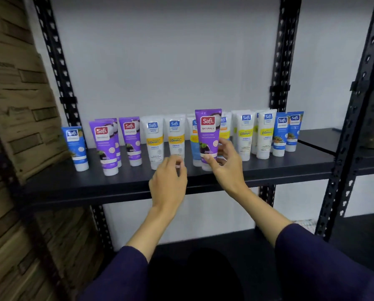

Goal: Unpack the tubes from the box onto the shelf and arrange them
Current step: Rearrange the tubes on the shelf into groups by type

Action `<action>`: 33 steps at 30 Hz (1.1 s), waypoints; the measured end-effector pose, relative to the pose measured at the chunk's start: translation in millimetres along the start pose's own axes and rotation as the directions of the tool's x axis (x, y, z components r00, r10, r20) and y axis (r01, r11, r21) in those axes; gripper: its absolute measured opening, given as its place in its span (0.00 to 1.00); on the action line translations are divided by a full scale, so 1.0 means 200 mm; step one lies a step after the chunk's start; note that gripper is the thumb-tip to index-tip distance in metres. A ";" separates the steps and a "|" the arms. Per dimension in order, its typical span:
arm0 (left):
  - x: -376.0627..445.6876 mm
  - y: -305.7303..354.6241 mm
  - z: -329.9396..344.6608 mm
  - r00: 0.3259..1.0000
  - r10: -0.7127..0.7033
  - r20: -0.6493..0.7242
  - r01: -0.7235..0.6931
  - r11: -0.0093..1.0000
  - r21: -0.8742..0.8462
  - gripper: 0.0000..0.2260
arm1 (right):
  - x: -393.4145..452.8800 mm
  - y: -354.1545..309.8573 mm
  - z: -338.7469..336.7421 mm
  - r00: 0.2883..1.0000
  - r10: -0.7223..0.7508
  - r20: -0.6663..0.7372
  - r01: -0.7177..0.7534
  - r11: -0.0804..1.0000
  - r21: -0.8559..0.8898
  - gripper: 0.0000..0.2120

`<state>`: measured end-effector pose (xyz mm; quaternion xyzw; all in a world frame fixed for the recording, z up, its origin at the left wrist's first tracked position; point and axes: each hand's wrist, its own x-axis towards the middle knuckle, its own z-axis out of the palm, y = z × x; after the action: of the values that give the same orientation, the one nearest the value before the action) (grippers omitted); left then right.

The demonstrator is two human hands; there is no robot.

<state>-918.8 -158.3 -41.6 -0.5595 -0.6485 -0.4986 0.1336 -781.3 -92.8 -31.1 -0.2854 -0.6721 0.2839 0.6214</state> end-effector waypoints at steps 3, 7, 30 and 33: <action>0.00 -0.22 -0.19 0.996 -0.052 -0.069 0.060 0.992 0.115 0.05 | -0.03 -0.09 0.23 0.995 -0.022 0.099 0.018 0.999 0.046 0.23; 0.01 -0.49 -0.36 0.998 -0.053 -0.026 0.058 0.968 0.242 0.06 | -0.07 -0.15 0.55 0.971 -0.041 0.237 0.012 0.993 0.121 0.23; 0.27 -0.85 -0.55 0.897 -0.380 -0.223 0.402 0.914 0.060 0.16 | 0.05 -0.05 1.03 0.949 0.141 0.282 -0.116 0.988 -0.103 0.21; 0.43 -0.88 -0.56 0.837 -0.529 -0.137 0.517 0.848 -0.115 0.26 | 0.05 -0.03 1.03 0.953 0.129 0.275 -0.109 0.990 -0.087 0.22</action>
<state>-1141.7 -175.4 -14.2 -0.3227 -0.7446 -0.5837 0.0244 -987.2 -95.6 -32.9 -0.3043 -0.7443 0.3342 0.4916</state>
